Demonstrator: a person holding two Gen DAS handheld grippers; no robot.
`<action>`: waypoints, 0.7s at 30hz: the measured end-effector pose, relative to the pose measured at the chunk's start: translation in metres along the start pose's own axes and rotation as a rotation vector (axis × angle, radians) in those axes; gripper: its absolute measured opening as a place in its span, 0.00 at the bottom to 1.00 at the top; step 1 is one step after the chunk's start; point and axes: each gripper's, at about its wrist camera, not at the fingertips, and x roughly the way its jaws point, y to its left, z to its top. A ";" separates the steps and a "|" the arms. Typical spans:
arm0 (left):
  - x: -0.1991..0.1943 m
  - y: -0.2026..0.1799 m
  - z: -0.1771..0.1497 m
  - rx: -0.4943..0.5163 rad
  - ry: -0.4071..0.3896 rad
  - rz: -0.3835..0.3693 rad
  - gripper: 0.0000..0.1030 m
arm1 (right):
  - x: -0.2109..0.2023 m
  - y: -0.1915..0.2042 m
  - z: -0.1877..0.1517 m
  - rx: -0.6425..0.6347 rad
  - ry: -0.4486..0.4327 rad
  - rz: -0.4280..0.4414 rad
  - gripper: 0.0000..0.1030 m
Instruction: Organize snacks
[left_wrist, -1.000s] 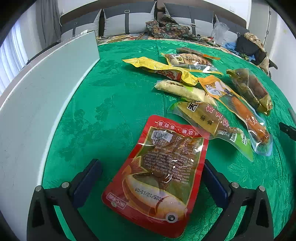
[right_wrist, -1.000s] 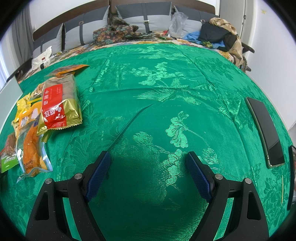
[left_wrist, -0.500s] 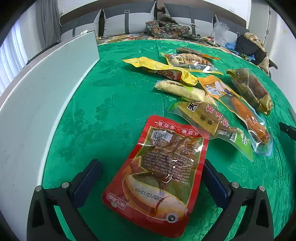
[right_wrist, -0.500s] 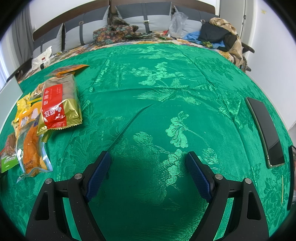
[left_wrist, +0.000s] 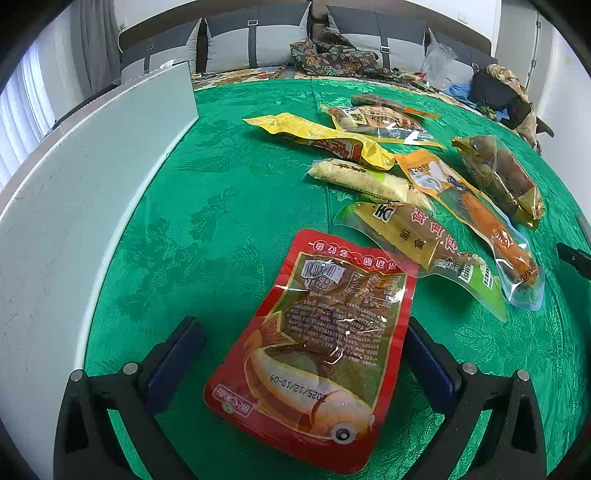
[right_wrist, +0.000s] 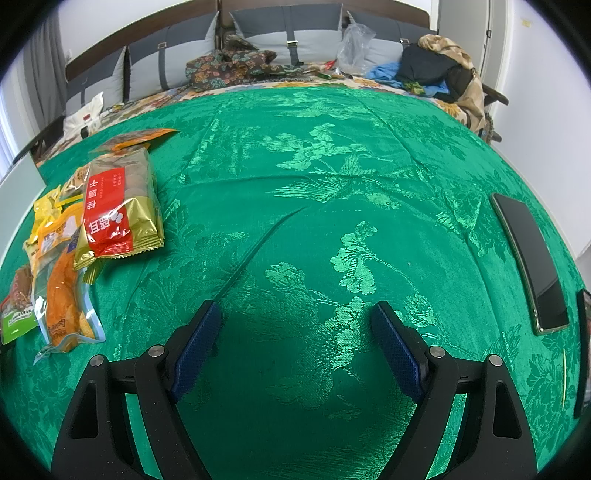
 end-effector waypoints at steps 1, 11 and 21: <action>0.001 0.000 0.001 0.008 0.006 -0.003 1.00 | 0.000 0.000 0.000 0.000 0.000 0.000 0.84; -0.001 0.005 0.016 0.129 0.131 -0.077 0.74 | 0.000 0.000 0.000 0.000 0.000 -0.001 0.84; -0.024 0.024 0.011 -0.009 0.057 -0.113 0.20 | 0.000 0.000 0.000 0.000 0.000 0.000 0.84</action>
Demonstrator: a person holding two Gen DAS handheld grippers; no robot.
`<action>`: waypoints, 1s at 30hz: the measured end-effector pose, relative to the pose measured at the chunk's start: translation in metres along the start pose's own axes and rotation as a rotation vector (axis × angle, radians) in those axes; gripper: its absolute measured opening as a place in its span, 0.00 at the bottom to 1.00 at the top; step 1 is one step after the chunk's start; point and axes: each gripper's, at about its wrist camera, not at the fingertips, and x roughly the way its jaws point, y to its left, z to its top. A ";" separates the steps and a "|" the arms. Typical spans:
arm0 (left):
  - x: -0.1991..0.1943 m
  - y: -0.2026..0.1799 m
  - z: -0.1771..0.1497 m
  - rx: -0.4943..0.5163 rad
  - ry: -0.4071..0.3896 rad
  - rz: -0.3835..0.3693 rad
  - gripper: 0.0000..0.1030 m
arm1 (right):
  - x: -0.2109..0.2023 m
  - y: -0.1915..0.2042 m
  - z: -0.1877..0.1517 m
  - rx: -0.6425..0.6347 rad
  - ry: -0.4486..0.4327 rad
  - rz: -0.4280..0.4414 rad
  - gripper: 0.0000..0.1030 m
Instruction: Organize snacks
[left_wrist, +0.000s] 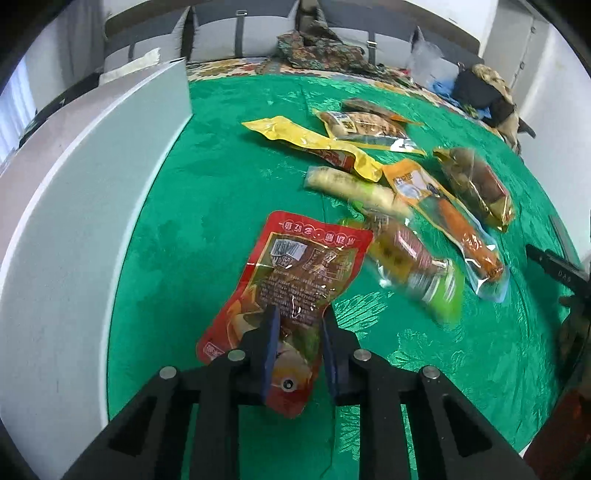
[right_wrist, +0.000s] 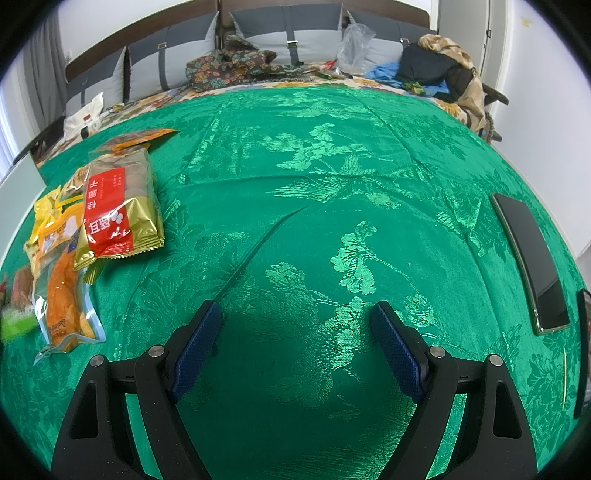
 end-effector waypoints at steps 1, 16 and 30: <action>0.001 0.001 -0.001 -0.003 0.001 -0.003 0.20 | 0.000 0.000 0.000 0.000 0.000 0.000 0.84; 0.013 -0.023 -0.002 0.167 0.053 0.082 0.89 | 0.000 0.000 0.000 0.000 0.000 0.000 0.84; 0.040 -0.009 0.053 0.207 0.199 -0.062 0.94 | 0.000 0.000 0.000 0.000 0.000 0.000 0.84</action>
